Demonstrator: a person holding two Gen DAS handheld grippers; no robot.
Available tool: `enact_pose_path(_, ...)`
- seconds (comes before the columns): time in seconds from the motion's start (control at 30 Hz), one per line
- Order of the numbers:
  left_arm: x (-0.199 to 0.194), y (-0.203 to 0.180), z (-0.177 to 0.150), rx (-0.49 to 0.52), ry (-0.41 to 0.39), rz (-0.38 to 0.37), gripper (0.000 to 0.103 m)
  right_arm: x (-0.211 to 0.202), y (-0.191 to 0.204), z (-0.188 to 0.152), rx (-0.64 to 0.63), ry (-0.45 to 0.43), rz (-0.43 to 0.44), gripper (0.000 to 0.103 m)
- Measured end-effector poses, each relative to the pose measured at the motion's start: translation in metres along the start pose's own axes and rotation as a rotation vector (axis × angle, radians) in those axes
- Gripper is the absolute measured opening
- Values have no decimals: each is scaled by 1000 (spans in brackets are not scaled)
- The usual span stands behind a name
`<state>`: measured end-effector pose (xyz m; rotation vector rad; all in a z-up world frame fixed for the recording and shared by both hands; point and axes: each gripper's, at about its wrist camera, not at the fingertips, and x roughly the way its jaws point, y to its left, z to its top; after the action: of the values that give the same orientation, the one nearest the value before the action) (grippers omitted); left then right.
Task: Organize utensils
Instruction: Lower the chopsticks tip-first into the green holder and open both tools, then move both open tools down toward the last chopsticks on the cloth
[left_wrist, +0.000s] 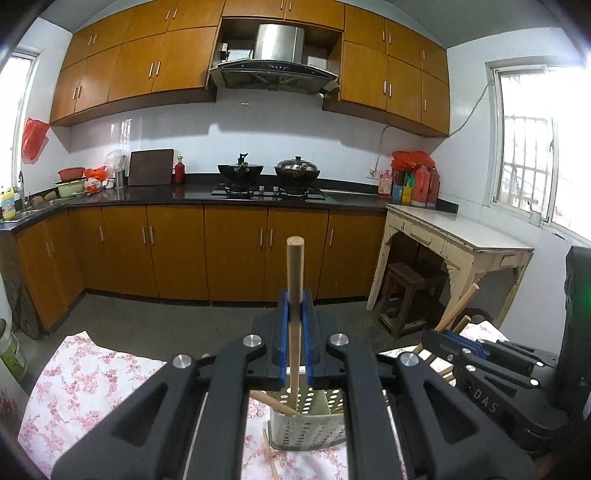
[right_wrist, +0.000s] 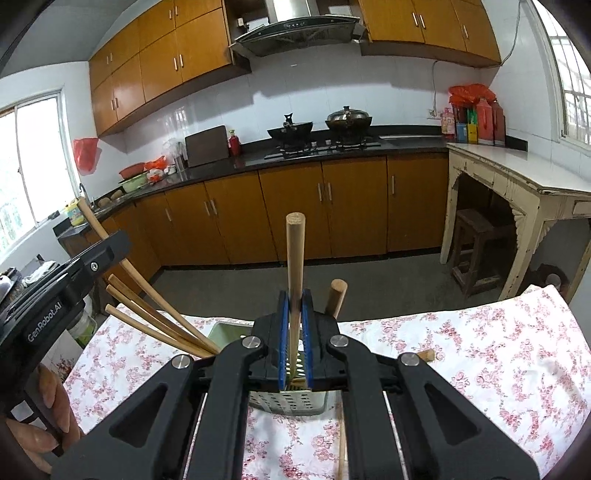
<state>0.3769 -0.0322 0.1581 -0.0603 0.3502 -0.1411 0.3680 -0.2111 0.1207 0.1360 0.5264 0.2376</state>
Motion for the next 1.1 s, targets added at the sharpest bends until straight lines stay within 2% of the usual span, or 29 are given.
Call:
enact_pose_path(0.07,-4,0,1,5,-3,8,22,-4,1,1,-1,-6,-2,8)
enact_pose_path(0.13,-9,2,1,4,-6,13,28,-9,1,1,6,-16,-3,9)
enact_pose_path(0.63,-78,25,-5,-5,-50,102,37,-68,5,-4,0,-103,-23,9)
enact_pose_path(0.77,-104,32,-21,7,-51,119,41,-91,-2,-19,-6,-124,-42,9)
enact_pose_path(0.83,-115,39,-34,3,-43,130,45,-101,-11,-33,1,-128,-62,15)
enact_pose_path(0.9,-119,45,-49,-6,-16,149,46,-103,-22,-47,23,-115,-82,28)
enact_pose_path(1.1,-105,64,-102,-32,103,178,49,-67,-62,-104,124,46,-146,28)
